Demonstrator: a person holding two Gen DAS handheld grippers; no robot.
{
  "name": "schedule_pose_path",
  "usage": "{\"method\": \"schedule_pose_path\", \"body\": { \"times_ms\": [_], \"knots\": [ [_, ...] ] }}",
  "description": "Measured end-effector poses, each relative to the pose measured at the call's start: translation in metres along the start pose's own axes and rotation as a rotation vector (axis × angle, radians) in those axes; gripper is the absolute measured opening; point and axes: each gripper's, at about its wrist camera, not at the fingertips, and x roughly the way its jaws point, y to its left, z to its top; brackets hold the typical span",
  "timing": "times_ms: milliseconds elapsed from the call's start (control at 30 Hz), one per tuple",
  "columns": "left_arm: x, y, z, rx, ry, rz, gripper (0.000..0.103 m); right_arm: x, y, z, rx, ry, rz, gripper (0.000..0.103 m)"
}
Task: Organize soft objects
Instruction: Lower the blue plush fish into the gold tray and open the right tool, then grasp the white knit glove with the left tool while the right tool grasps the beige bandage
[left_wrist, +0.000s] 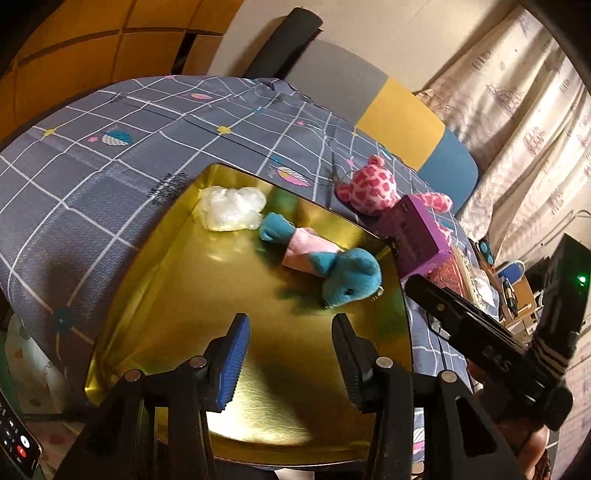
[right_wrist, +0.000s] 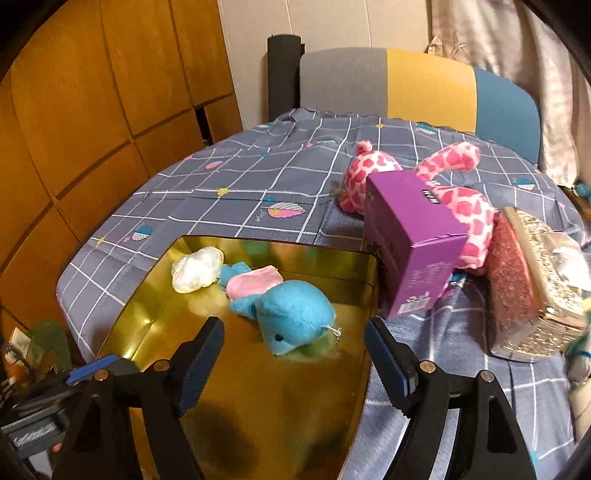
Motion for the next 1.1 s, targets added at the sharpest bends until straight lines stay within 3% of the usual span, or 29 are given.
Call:
{"method": "schedule_pose_path", "body": {
  "times_ms": [233,467,833,1100],
  "knots": [
    [-0.002,-0.018,-0.007,0.052,0.002,-0.030,0.046,-0.024,-0.021,-0.014,0.050,-0.009,-0.006,0.080],
    [-0.004,-0.046,-0.018,0.145,0.005,-0.099,0.046,-0.042,-0.060,-0.036,0.115,0.011,-0.068,0.080],
    [0.006,-0.100,-0.048,0.285,0.079,-0.198,0.046,-0.068,-0.163,-0.082,0.247,0.089,-0.249,0.080],
    [0.013,-0.135,-0.068,0.347,0.128,-0.221,0.046,-0.089,-0.268,-0.108,0.283,0.133,-0.488,0.080]
  ]
}}
